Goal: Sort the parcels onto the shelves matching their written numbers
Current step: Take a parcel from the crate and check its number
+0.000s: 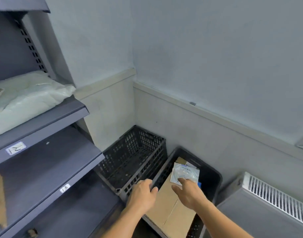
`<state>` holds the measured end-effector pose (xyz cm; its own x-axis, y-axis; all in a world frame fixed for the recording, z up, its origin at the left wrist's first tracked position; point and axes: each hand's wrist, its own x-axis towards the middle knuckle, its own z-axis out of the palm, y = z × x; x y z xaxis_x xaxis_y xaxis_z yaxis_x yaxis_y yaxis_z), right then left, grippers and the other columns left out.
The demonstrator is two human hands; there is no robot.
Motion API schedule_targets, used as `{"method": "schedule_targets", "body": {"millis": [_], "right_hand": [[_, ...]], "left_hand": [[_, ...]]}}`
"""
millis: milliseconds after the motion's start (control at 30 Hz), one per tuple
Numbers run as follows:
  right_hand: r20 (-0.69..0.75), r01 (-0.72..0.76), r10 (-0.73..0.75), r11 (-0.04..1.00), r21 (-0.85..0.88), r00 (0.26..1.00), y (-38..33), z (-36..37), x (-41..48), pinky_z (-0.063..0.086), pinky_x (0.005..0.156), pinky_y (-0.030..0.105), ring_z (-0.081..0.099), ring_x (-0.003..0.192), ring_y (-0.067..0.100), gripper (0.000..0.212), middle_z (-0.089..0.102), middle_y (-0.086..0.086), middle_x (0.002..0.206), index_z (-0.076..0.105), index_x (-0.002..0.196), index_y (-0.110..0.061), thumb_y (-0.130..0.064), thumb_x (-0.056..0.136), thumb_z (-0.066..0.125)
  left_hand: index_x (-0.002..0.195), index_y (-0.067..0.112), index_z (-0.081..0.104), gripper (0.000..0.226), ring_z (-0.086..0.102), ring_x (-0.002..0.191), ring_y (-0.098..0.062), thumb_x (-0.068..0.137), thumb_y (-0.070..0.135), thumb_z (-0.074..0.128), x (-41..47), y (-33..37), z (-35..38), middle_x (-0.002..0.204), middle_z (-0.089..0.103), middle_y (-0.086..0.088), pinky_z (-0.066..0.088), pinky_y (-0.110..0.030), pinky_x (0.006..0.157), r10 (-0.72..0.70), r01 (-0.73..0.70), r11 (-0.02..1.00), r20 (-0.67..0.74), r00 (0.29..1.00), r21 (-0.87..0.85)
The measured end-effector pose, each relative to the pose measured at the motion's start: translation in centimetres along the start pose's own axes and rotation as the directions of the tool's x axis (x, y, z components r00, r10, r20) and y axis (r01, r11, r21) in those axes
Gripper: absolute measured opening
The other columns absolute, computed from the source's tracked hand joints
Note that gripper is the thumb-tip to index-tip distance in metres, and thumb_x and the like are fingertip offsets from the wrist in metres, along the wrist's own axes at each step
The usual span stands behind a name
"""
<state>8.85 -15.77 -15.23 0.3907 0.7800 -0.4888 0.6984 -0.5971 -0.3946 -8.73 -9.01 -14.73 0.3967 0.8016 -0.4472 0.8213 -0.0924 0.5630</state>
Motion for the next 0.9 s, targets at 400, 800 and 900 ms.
{"method": "schedule_targets", "body": {"millis": [400,800,900], "right_hand": [[0.122,-0.136,0.128,0.989,0.055,0.984,10.5,2.0,3.5,0.037,0.113,0.037,0.041,0.14,0.028,0.065,0.044,0.01,0.153,0.034,0.154,-0.015,-0.053,0.103,0.041],[0.148,-0.354,0.324,0.891,0.284,0.934,16.6,4.6,9.0,0.038,0.112,0.037,0.041,0.14,0.028,0.065,0.042,0.009,0.155,0.033,0.155,-0.014,-0.049,0.102,0.046],[0.141,-0.405,0.379,0.844,0.352,0.914,17.5,5.8,11.4,0.039,0.11,0.037,0.044,0.139,0.027,0.063,0.043,0.008,0.154,0.034,0.154,-0.014,-0.048,0.102,0.046]], "left_hand": [[0.147,0.021,0.043,0.049,0.046,0.135,-0.019,0.102,0.042,0.045,3.5,4.5,8.4,0.148,0.047,0.001,0.038,-0.032,0.11,-0.085,0.062,0.99,0.182,0.98,0.128],[0.145,0.021,0.046,0.046,0.05,0.131,-0.018,0.102,0.037,0.049,11.0,5.3,14.0,0.147,0.051,0.001,0.04,-0.031,0.107,-0.123,0.093,0.989,0.284,0.951,0.116],[0.145,0.02,0.046,0.046,0.051,0.13,-0.018,0.102,0.036,0.05,14.4,4.5,15.7,0.146,0.052,0.0,0.041,-0.031,0.106,-0.134,0.099,0.987,0.318,0.939,0.125]]}}
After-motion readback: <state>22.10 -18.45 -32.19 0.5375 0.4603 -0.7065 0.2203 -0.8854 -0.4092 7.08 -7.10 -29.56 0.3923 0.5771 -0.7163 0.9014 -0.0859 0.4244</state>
